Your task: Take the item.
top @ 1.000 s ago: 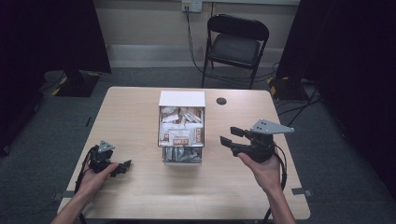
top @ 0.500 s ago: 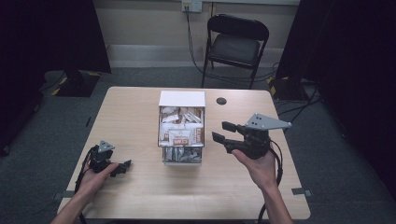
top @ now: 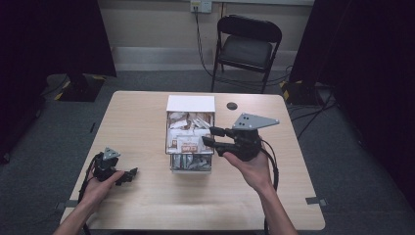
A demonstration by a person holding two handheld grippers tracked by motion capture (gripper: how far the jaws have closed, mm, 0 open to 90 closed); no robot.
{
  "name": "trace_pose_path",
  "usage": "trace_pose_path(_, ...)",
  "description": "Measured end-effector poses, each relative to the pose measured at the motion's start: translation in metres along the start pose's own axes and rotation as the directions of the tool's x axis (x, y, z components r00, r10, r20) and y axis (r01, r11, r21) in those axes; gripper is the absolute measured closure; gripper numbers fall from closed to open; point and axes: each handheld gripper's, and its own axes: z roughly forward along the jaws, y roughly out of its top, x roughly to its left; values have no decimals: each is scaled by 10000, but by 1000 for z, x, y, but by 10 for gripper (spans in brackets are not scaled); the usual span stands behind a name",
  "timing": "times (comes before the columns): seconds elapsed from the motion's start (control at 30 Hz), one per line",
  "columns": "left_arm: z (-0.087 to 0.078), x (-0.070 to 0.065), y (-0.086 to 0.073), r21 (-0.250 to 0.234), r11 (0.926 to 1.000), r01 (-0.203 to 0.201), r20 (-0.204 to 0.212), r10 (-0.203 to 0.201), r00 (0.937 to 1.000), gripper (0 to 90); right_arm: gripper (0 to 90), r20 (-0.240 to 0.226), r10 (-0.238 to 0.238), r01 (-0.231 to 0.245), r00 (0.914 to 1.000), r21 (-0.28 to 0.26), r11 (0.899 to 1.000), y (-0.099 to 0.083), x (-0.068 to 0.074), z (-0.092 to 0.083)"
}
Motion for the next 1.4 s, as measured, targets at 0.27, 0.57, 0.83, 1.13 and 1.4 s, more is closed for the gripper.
trace_pose_path(0.27, 0, 0, 0, 2, 10000, 2, 4, -2, 10000, 0, 616, -400, -130, 145, 9991, 365, 9992, 11, -2, 22)
trace_pose_path(0.57, 0, 0, 0, -5, 10000, 6, 10, -6, 10000, 0, 678, -738, -157, 213, 9972, 759, 9969, 16, -3, 43)
trace_pose_path(0.83, 0, 0, 0, -4, 10000, 5, 10, -5, 10000, 0, 693, -804, -265, 355, 9964, 1127, 9930, 15, -4, 52)
trace_pose_path(1.13, 0, 0, 0, 0, 10000, 1, 11, -1, 10000, 0, 725, -1196, -391, 552, 9921, 1343, 9894, 14, -1, 51)
trace_pose_path(1.4, 0, 0, 0, -2, 10000, -8, 10, 8, 10000, 0, 732, -1529, -334, 537, 9877, 1305, 9900, 11, -1, 43)
